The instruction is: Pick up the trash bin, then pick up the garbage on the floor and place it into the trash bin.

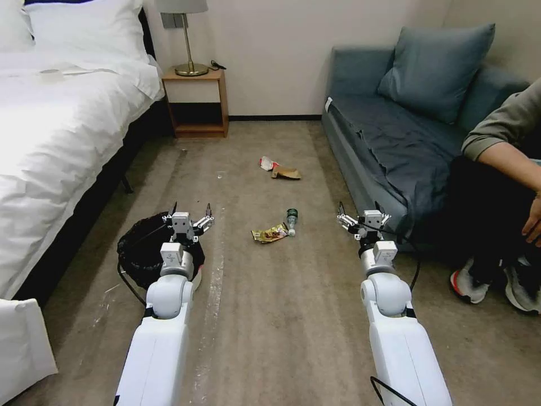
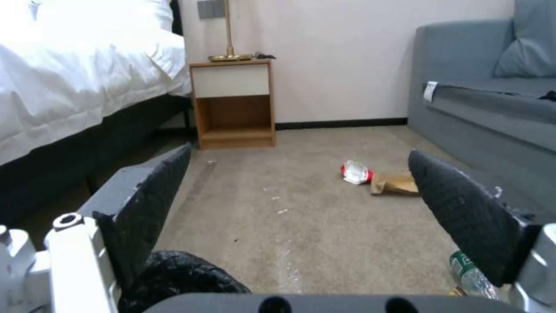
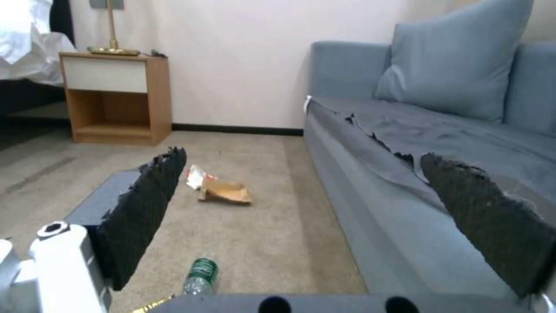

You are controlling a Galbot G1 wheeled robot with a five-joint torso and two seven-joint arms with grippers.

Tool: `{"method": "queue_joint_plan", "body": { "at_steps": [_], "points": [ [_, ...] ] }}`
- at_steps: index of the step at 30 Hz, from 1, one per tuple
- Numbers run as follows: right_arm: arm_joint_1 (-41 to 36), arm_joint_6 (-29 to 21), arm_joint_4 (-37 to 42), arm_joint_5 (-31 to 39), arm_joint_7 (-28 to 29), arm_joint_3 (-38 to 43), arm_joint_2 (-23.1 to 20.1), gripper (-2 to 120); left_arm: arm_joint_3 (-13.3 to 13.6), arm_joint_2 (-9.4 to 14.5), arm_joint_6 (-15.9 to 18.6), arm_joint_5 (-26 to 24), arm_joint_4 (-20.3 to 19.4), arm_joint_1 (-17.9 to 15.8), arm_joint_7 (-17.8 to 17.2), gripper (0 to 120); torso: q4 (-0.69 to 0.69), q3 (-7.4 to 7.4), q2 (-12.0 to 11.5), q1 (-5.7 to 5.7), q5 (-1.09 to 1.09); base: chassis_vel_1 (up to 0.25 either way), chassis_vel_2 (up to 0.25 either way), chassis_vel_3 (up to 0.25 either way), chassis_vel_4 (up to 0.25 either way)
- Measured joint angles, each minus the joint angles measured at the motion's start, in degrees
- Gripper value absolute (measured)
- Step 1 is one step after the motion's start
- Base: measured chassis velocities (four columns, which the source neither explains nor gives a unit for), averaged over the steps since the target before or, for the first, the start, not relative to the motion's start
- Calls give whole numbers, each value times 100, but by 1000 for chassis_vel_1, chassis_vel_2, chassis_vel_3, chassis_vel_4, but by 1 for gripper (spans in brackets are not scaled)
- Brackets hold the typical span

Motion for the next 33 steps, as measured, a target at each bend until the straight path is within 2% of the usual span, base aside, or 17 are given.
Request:
{"method": "queue_joint_plan", "body": {
  "at_steps": [33],
  "points": [
    [-3,0,3,1,0,1,0,100,-1,1,0,-7,-7,8,1,100,0,0,0,0,0,0,0,0,0]
  ]
}}
